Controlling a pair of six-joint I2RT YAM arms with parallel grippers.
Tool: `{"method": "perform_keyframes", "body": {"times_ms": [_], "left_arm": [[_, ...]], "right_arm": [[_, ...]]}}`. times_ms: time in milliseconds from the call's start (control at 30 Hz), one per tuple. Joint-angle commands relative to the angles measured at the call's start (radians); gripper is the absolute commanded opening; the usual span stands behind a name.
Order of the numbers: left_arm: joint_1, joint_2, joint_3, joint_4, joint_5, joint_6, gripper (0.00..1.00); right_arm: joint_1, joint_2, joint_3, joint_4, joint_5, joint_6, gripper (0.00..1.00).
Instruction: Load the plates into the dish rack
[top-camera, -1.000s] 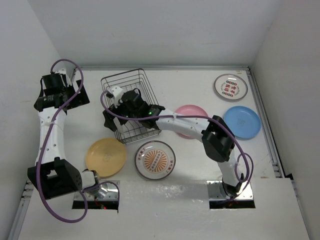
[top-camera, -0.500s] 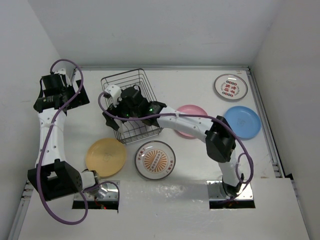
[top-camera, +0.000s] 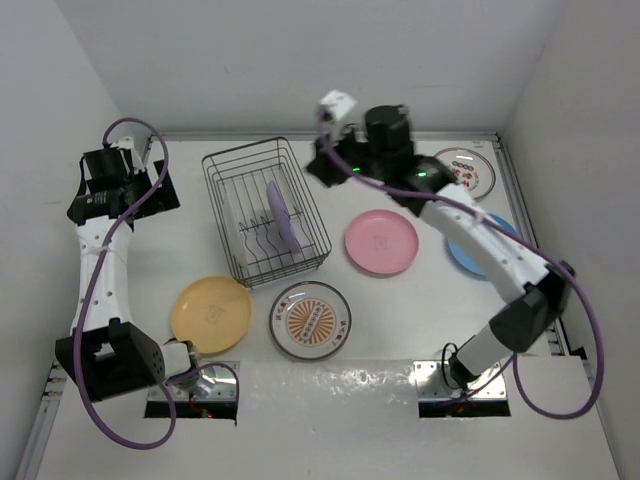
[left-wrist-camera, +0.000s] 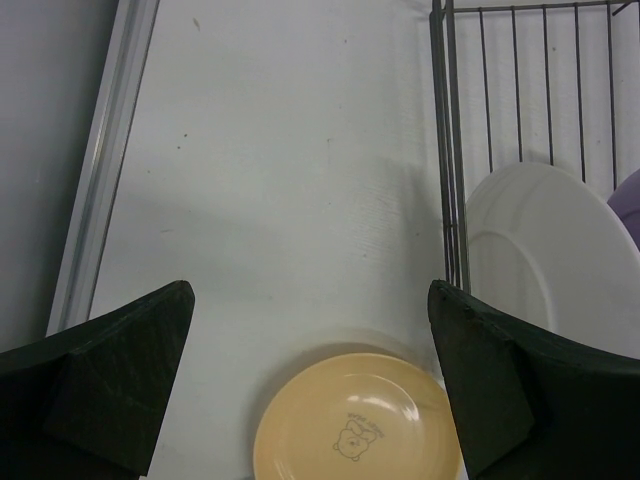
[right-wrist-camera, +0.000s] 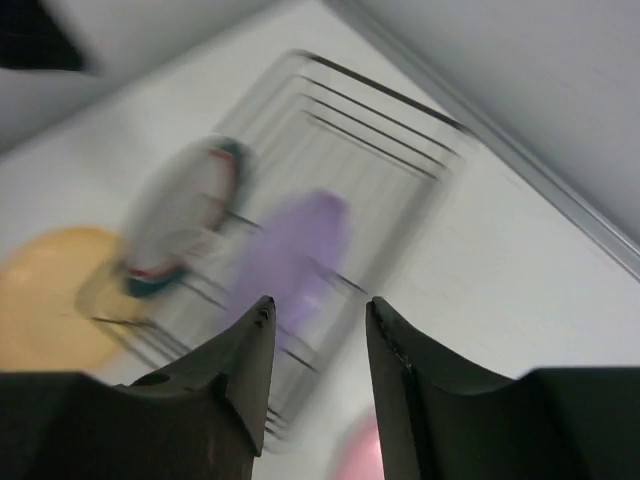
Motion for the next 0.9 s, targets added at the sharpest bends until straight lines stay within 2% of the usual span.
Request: {"method": "perform_keyframes", "body": {"times_ms": [0, 33, 100, 200, 267, 367, 400, 500, 567, 633, 700, 767, 867], "left_arm": [[0.012, -0.024, 0.007, 0.031, 0.011, 0.011, 1.00], [0.013, -0.024, 0.007, 0.032, 0.010, 0.010, 1.00], [0.013, -0.020, 0.011, 0.032, 0.011, 0.010, 1.00], [0.013, -0.018, 0.019, 0.025, 0.017, 0.014, 0.99], [0.013, -0.020, 0.018, 0.021, 0.016, 0.018, 0.99], [0.013, -0.020, 0.015, 0.018, 0.016, 0.018, 0.99], [0.013, -0.021, 0.015, 0.017, 0.016, 0.019, 0.99], [0.013, -0.026, 0.019, 0.015, 0.005, 0.022, 0.99], [0.013, -0.029, 0.015, 0.014, -0.002, 0.025, 0.99], [0.013, -0.030, 0.011, 0.015, -0.006, 0.028, 0.99], [0.013, -0.032, 0.008, 0.017, -0.009, 0.030, 0.99], [0.013, -0.027, 0.007, 0.021, -0.007, 0.030, 0.99], [0.013, -0.020, 0.018, 0.018, -0.007, 0.031, 0.99]], "right_arm": [[-0.127, -0.072, -0.141, -0.227, 0.048, -0.117, 0.40], [-0.127, -0.072, -0.175, -0.268, 0.135, -0.148, 0.51], [-0.130, -0.071, -0.298, -0.308, 0.158, -0.182, 0.62], [-0.130, -0.110, -0.462, -0.215, 0.120, -0.182, 0.67], [-0.130, -0.143, -0.574, -0.096, 0.104, -0.202, 0.68], [-0.130, -0.138, -0.639, -0.026, 0.092, -0.250, 0.65], [-0.130, -0.115, -0.634, -0.043, 0.078, -0.259, 0.58], [-0.127, -0.106, -0.637, -0.110, -0.021, -0.226, 0.49], [-0.092, -0.150, -0.732, -0.062, -0.066, -0.196, 0.55], [-0.023, -0.259, -0.870, 0.033, -0.034, -0.199, 0.57], [0.046, -0.369, -0.959, 0.105, 0.019, -0.260, 0.58], [0.149, -0.423, -1.074, 0.193, 0.009, -0.366, 0.61], [0.259, -0.479, -1.142, 0.200, 0.003, -0.475, 0.63]]}}
